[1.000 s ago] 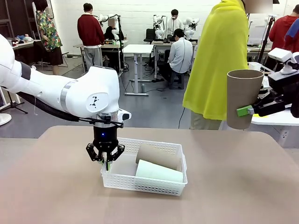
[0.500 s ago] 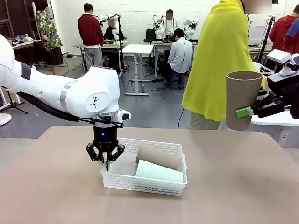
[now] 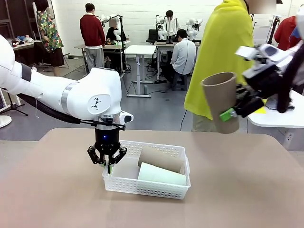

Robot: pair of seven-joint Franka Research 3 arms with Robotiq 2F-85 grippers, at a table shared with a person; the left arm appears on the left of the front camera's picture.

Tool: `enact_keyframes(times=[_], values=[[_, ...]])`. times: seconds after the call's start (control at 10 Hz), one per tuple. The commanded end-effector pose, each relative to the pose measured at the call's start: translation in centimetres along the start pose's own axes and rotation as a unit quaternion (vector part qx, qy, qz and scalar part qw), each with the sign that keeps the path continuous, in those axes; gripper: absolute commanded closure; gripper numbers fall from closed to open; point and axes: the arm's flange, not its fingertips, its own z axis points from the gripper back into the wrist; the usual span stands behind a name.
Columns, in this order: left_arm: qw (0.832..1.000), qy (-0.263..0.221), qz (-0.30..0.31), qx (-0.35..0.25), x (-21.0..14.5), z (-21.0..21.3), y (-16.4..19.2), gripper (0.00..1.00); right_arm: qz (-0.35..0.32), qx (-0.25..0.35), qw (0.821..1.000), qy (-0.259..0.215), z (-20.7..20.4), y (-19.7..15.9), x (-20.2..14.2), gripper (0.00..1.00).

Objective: Clean and organize the cups into the basket.
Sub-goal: Pick up the Reusable plastic cup from the right side of the table and stack it inside the Organizing basket in the center of the table.

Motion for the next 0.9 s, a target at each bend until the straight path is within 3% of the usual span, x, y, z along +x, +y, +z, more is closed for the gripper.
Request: enact_keyframes(times=[0.0,0.2,0.5,0.8], values=[[1.0,-0.005,0.001,0.0,0.1,0.3,0.1,1.0,-0.034,0.044,0.992,0.11,-2.7,-2.4,2.9,0.18],[1.0,-0.005,0.001,0.0,0.1,0.3,0.1,1.0,-0.07,0.065,0.971,0.219,-7.5,-3.8,4.9,0.18],[1.0,-0.005,0.001,0.0,0.1,0.3,0.1,1.0,-0.075,0.076,0.944,0.312,-13.9,-5.2,6.6,0.18],[1.0,-0.005,0.001,0.0,0.1,0.3,0.1,1.0,-0.05,0.074,0.945,0.314,-17.0,-6.5,7.3,0.18]])
